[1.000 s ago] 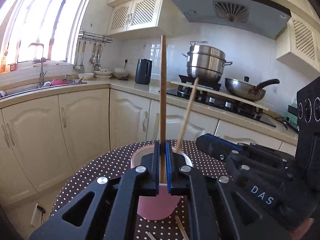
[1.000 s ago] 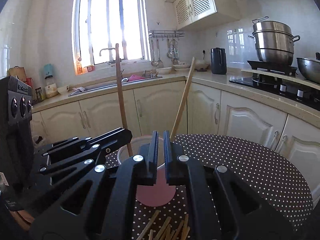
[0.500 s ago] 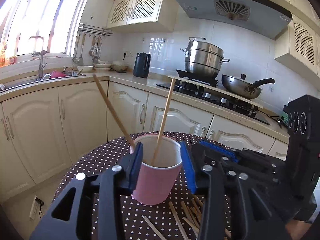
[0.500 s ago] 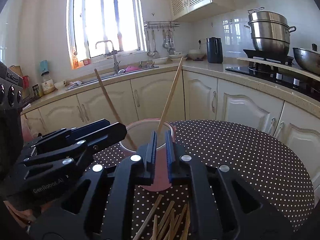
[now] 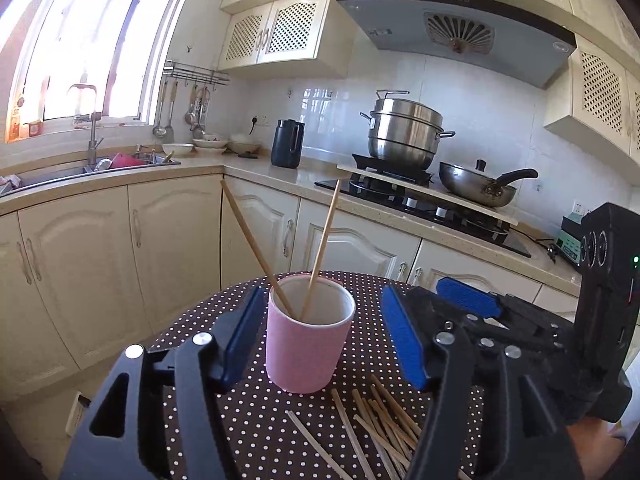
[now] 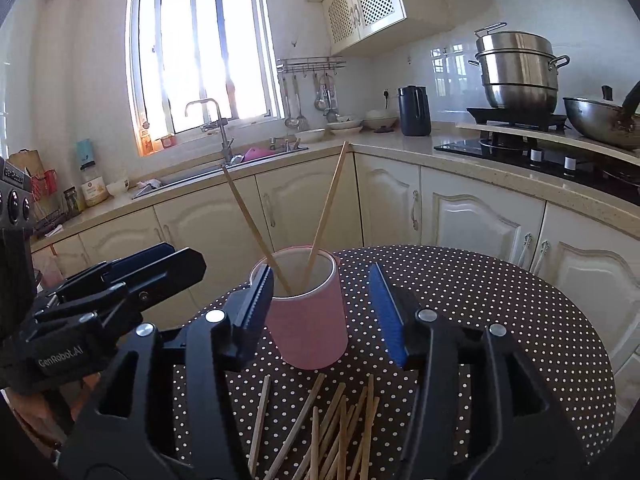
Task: Organize utensils
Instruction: 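Withdraw both grippers from the cup back toward the chopstick pile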
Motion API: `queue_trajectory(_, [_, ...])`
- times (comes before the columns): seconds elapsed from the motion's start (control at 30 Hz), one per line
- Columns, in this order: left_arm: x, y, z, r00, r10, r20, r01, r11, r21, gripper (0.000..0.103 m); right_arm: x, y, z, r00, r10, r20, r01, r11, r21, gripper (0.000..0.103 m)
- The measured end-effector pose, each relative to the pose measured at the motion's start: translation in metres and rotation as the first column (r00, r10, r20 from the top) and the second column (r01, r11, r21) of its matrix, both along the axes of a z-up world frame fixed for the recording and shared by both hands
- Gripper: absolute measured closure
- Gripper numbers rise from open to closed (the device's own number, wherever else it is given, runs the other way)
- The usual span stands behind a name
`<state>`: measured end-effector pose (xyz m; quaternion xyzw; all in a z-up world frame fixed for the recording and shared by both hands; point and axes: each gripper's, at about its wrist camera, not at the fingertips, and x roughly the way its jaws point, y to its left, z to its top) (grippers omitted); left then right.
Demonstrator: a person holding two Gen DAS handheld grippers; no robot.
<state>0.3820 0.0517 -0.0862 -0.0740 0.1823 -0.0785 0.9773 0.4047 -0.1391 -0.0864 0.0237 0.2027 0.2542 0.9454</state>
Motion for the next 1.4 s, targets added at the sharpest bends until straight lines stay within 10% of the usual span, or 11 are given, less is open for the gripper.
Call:
queue_trajectory(0.97, [-0.064, -0.027, -0.023, 0.977, 0.01, -0.214, 0.004, 0.998, 0.064, 0.04, -0.068, -0.028, -0.023, 0.983, 0.024, -0.184, -0.053, 0.986, -0.157, 0.049])
queue_trajectory(1.4, [-0.045, -0.033, -0.071, 0.878, -0.021, -0.479, 0.045, 0.998, 0.04, 0.04, -0.067, -0.042, -0.053, 0.942, 0.003, -0.337, -0.08, 0.974, -0.214, 0.049])
